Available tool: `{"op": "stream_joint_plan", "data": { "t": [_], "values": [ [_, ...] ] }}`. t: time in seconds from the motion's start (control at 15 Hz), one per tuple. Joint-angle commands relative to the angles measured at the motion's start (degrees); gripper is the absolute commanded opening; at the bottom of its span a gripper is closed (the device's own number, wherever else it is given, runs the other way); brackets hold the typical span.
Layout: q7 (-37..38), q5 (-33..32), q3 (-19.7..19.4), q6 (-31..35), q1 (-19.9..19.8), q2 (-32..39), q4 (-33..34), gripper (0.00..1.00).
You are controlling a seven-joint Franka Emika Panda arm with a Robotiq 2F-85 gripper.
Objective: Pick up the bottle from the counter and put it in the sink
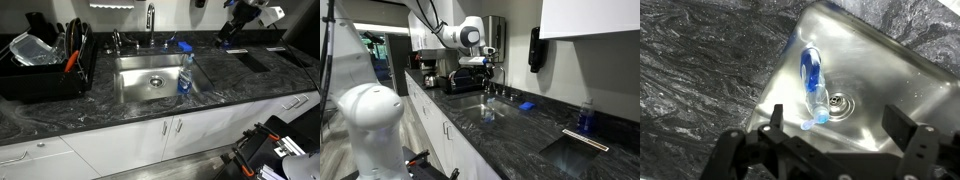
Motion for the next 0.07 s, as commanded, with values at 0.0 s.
{"op": "stream_joint_plan", "data": {
  "t": [0.0],
  "values": [
    [0.26, -0.32, -0.84, -0.15, 0.89, -0.01, 0.09, 1.00]
  ]
}}
